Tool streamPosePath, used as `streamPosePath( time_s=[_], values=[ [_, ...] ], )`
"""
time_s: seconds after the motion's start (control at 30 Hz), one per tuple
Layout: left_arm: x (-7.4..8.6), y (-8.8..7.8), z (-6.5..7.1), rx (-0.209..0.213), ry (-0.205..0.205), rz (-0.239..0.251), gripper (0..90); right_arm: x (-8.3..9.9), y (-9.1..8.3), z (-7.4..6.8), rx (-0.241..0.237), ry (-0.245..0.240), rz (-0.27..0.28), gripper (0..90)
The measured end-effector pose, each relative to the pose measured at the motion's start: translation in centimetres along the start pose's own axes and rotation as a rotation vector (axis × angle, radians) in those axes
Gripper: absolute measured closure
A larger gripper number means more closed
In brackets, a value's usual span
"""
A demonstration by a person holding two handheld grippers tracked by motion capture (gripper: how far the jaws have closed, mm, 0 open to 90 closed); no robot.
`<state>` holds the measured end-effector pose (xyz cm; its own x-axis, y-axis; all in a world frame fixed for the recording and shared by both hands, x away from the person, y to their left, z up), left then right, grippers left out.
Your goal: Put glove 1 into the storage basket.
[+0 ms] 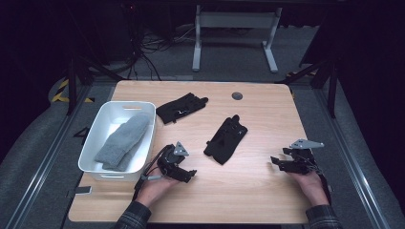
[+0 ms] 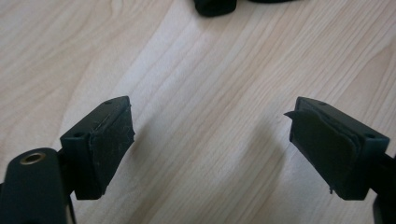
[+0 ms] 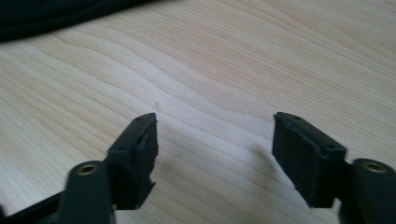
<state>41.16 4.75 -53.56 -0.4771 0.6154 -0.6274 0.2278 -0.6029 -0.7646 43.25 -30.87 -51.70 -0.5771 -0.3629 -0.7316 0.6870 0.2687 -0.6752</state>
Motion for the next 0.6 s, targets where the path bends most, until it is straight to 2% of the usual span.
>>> streamPosePath(
  time_s=[0.03, 0.13, 0.27, 0.3, 0.37, 0.4, 0.43, 0.53, 0.6],
  values=[
    [0.1, 0.1, -0.1, -0.012, 0.011, 0.006, 12.6, -0.3, 0.0, -0.3, -0.018, 0.000, 0.010, 39.8],
    [0.4, 0.1, 0.0, -0.015, 0.039, 0.007, 10.3, -1.2, 0.0, -1.3, -0.058, -0.019, 0.022, 50.2],
    [0.6, 0.4, -0.2, 0.002, 0.063, 0.058, 2.8, -2.9, -0.1, -3.1, -0.131, -0.032, 0.054, 72.6],
    [0.6, 0.4, -0.2, 0.002, 0.063, 0.058, 2.0, -2.9, -0.1, -3.1, -0.131, -0.032, 0.054, 72.6],
    [0.7, 0.3, -0.3, 0.011, 0.074, 0.073, 2.8, -4.1, 0.3, -4.6, -0.179, -0.060, 0.058, 85.5],
    [0.7, 0.3, -0.3, 0.011, 0.074, 0.073, 2.8, -4.1, 0.3, -4.6, -0.179, -0.060, 0.058, 85.5],
    [0.7, 0.3, -0.3, 0.011, 0.074, 0.074, 2.8, -4.8, 0.6, -5.6, -0.206, -0.074, 0.064, 89.5],
    [0.8, 0.3, -0.3, 0.011, 0.073, 0.072, 2.8, -5.4, 0.8, -6.4, -0.232, -0.078, 0.064, 89.8],
    [0.8, 0.3, -0.3, 0.011, 0.074, 0.072, 2.8, -6.2, 1.3, -7.6, -0.259, -0.093, 0.068, 89.8]
  ],
)
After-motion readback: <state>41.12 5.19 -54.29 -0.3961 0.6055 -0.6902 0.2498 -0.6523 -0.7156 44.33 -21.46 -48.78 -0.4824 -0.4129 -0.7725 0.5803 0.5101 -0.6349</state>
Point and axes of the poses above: each handheld gripper's, and its own axes: y roughly forward along the jaws, x roughly out of its underside, z roughly to its right, the point moved 9 cm from there along y, roughly forward along the jaws, and after that the axes turned 7 degrees about x, right-handed, at the moved point
